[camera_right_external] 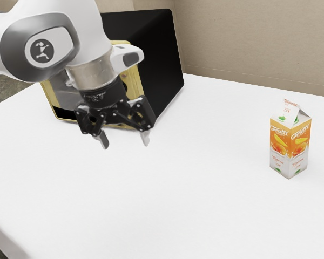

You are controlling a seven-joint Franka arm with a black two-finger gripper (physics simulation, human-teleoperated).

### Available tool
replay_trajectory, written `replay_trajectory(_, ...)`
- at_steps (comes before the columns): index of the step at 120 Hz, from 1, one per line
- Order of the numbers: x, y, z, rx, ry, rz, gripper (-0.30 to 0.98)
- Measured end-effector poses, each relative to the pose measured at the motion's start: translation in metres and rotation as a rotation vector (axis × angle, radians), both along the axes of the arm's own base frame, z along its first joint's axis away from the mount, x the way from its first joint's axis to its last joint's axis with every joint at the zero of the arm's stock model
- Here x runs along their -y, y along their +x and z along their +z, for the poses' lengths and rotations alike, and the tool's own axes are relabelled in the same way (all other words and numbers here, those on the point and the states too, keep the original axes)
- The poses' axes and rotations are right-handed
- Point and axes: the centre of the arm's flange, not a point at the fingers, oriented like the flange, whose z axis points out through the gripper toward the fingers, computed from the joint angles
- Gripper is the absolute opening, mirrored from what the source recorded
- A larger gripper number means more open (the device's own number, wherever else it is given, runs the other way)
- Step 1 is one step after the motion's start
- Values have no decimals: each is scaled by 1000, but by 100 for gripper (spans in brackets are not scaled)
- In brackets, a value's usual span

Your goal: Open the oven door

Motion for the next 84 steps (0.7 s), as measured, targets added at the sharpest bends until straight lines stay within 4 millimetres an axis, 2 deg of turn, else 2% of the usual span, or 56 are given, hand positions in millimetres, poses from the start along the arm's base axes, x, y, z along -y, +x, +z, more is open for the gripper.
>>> replay_trajectory(12, -10, -2, 3, -12, -22, 273, 69)
replay_trajectory(17, -29, -1, 5, -4, -17, 402, 69)
replay_trajectory(23, -73, 1, 10, 35, 4, 590, 69)
replay_trajectory(31, -153, 5, 18, 114, 21, 865, 69)
replay_trajectory(35, -185, 8, 21, 156, 24, 978, 69)
replay_trajectory(41, -220, 21, 34, 234, 15, 1108, 69)
replay_trajectory(47, -245, 31, 47, 307, -2, 1212, 69)
replay_trajectory(58, -285, 40, 47, 391, -31, 1368, 69)
replay_trajectory(68, -311, 49, 51, 464, -66, 1468, 69)
replay_trajectory(74, -319, 54, 51, 490, -90, 1506, 69)
replay_trajectory(84, -323, 59, 53, 518, -137, 1542, 69)
